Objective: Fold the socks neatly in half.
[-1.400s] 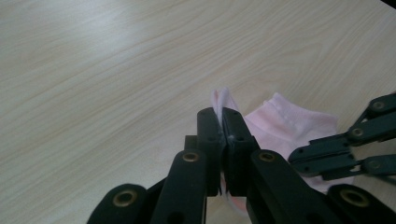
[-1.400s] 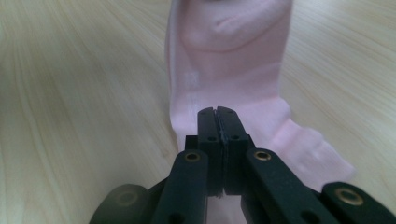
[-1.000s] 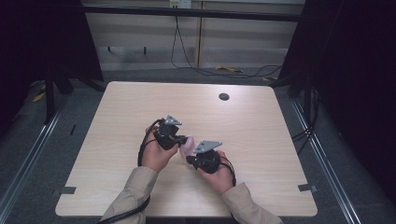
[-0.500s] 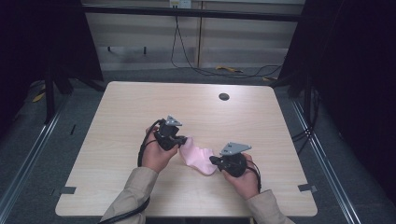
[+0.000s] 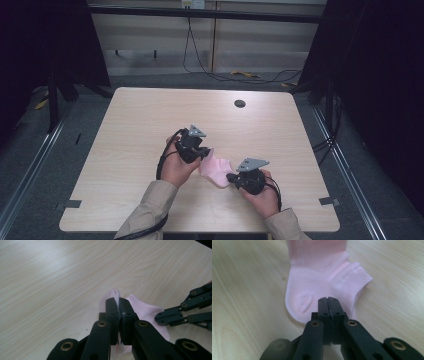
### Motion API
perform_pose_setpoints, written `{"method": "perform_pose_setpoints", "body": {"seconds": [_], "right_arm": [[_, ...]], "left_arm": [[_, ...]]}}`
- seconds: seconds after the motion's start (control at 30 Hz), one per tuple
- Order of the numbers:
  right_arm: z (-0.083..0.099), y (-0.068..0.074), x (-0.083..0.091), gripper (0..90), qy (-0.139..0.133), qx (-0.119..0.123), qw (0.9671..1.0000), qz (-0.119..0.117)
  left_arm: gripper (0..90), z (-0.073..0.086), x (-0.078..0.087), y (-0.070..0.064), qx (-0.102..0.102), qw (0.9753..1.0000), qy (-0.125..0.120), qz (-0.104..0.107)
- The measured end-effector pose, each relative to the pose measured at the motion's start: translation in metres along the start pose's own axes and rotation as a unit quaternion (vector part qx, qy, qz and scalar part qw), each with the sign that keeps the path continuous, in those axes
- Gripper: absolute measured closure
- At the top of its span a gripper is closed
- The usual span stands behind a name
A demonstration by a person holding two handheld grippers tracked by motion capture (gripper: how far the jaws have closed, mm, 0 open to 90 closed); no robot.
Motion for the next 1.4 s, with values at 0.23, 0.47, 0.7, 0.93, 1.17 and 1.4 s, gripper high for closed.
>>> {"method": "perform_pose_setpoints", "body": {"seconds": [0.23, 0.47, 0.7, 0.93, 1.17, 1.4], "right_arm": [[0.000, 0.000, 0.000, 89.8, -0.001, -0.002, 1.0000, -0.002], [-0.001, 0.002, -0.001, 89.5, -0.003, -0.005, 1.0000, -0.004], [-0.006, -0.005, 0.008, 87.4, -0.018, -0.019, 0.9997, -0.002], [0.007, -0.024, 0.013, 87.2, -0.001, -0.034, 0.9993, 0.016], [0.009, -0.017, 0.007, 87.3, 0.014, -0.021, 0.9996, 0.010], [0.008, -0.014, 0.005, 87.5, 0.013, -0.015, 0.9997, 0.010]], "left_arm": [[87.7, -0.001, -0.012, -0.014, -0.008, 0.9999, 0.007, 0.014], [87.7, 0.000, -0.018, -0.022, -0.015, 0.9996, 0.014, 0.020], [87.7, 0.003, -0.022, -0.024, -0.015, 0.9994, 0.020, 0.025], [87.7, 0.004, -0.023, -0.026, -0.015, 0.9993, 0.020, 0.027], [87.7, 0.005, -0.027, -0.033, -0.022, 0.9989, 0.027, 0.033], [87.7, 0.012, -0.037, -0.043, -0.030, 0.9977, 0.040, 0.045]]}}
Point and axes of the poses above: each handheld gripper's, and its own axes: x roughly backward along the jaws, z roughly out of its underside, y roughly to its left, the point moved 9 cm from there along -x, roughly forward along the jaws, and after that the axes turned 9 degrees about z, right-handed, at the moved point
